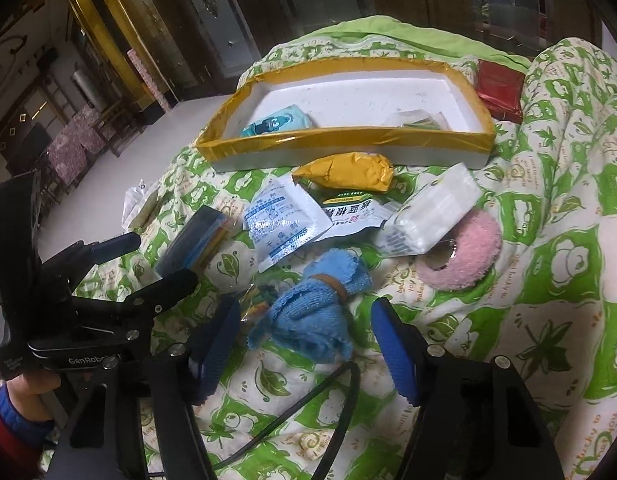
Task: Organize soft objects
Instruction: 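Grasp the black rectangular pack with the left tool while the right tool grasps the blue knitted plush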
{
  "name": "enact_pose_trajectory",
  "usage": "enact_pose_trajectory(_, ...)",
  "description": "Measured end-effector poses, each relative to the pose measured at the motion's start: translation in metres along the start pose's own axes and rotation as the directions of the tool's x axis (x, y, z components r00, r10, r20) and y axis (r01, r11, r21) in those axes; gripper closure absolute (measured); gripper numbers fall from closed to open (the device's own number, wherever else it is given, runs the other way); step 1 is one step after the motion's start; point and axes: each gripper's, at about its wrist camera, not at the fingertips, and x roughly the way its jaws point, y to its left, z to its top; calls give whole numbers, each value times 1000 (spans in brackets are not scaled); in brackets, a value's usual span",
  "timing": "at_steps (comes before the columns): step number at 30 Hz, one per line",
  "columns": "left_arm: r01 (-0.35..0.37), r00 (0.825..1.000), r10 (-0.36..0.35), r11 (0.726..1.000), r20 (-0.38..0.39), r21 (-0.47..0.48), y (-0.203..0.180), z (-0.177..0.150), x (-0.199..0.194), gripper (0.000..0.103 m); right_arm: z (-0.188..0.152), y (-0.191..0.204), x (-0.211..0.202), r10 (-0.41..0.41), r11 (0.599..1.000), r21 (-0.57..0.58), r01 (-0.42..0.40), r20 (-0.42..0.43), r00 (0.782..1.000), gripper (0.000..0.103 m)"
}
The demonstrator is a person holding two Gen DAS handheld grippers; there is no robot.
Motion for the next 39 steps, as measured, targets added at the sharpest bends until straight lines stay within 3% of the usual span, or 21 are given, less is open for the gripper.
enact_pose_trajectory(4,-3,1000,2,1000,-11,-4,0,5,8,6,1,1,7,5,1000,2,-5,-23,1000,37)
enact_pose_trajectory(7,12,999,-12,1000,-31,-3,0,6,16,17,1,1,14,6,1000,5,-6,-46,999,42)
enact_pose_trajectory(11,39,996,-39,999,-82,0,-1,5,27,49,1,0,20,0,1000,14,1,-66,998,55)
enact_pose_trajectory(15,59,995,-59,998,-80,-3,-2,3,27,64,1,-2,22,-8,1000,22,9,-72,997,62)
enact_pose_trajectory(23,88,994,-88,996,-59,-5,-2,1,22,67,1,-4,20,-10,1000,28,12,-59,998,71)
enact_pose_trajectory(39,147,989,-146,989,16,-16,0,1,3,67,-1,-5,-8,16,1000,21,-17,38,999,76)
